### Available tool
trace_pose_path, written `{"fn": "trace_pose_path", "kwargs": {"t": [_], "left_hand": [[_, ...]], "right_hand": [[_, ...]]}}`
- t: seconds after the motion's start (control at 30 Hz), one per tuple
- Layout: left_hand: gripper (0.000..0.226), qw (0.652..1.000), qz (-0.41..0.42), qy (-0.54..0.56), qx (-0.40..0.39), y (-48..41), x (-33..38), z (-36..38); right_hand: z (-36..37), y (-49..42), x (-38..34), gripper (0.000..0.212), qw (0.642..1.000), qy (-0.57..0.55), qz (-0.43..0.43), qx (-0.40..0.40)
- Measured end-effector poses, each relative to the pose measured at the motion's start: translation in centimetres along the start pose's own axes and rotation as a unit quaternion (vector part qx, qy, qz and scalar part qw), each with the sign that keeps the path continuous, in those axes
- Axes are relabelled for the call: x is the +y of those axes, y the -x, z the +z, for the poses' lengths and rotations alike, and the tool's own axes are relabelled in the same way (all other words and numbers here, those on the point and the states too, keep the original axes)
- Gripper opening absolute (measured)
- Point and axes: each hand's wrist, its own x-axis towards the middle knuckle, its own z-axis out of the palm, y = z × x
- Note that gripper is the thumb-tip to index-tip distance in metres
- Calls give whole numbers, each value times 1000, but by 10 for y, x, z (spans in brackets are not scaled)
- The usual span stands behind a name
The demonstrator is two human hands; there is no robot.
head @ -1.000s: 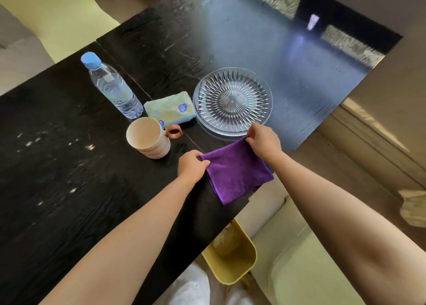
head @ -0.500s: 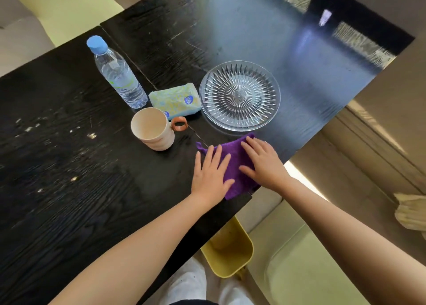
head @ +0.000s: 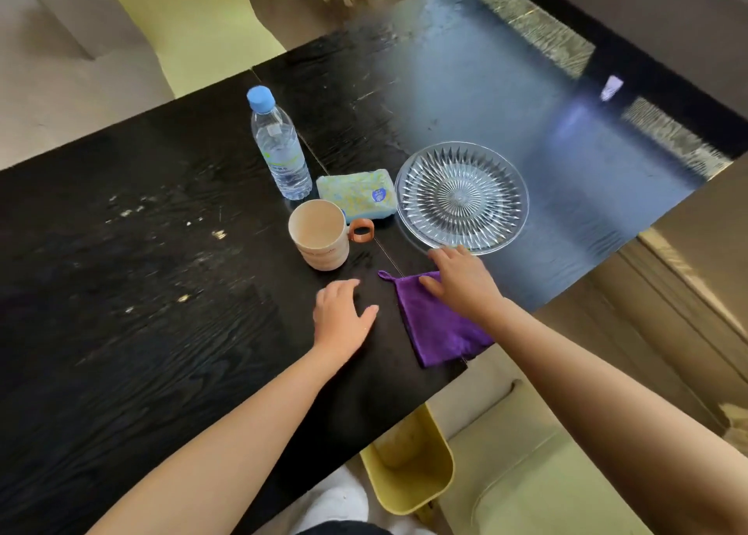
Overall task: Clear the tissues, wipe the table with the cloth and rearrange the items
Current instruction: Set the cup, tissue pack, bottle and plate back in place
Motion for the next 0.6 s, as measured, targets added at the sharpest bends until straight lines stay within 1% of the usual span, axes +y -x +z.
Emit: {"fn": "trace_pose_path", "kwargs": {"t": [0.07,0.1,0.13,0.2,0.27,0.3,0.37,0.47,0.5,0.53,0.6], "left_hand": [[73,988,-119,87,42,-12,-15,-22],[82,980,-145,124,54,-21,-22,-31],[91,975,-146,157,60,-30,-30,-40],[104,970,-112,206,57,-49,-42,-56],[105,970,-66,231,41,-65,-49,-68],[102,968,-42,247,31,-71,-51,-72],[98,957,-2,290,10,-79,-55,-77],[96,947,23,321,2,-85,-62,-82],[94,946,25,322,8,-87,-63,-82],[93,947,25,320,15,-88,-65,-83],[92,946,27,321,27,-89,-67,-84]], "right_hand": [[-11,-21,-25,57,997,-65,-25,-21],[-16,-31,-37,58,994,-97,-34,-32],[-19,-42,-48,56,990,-126,-41,-38],[-22,-61,-69,39,980,-190,-45,-27],[-20,-77,-82,19,968,-249,-20,-15],[-19,-82,-86,15,964,-264,-10,-19],[-19,-89,-89,17,964,-261,-20,-34],[-26,-96,-85,21,967,-247,-43,-50],[-29,-101,-81,24,969,-240,-41,-33],[-33,-108,-77,29,974,-224,-40,1],[-37,-126,-69,43,986,-155,-45,51]]}}
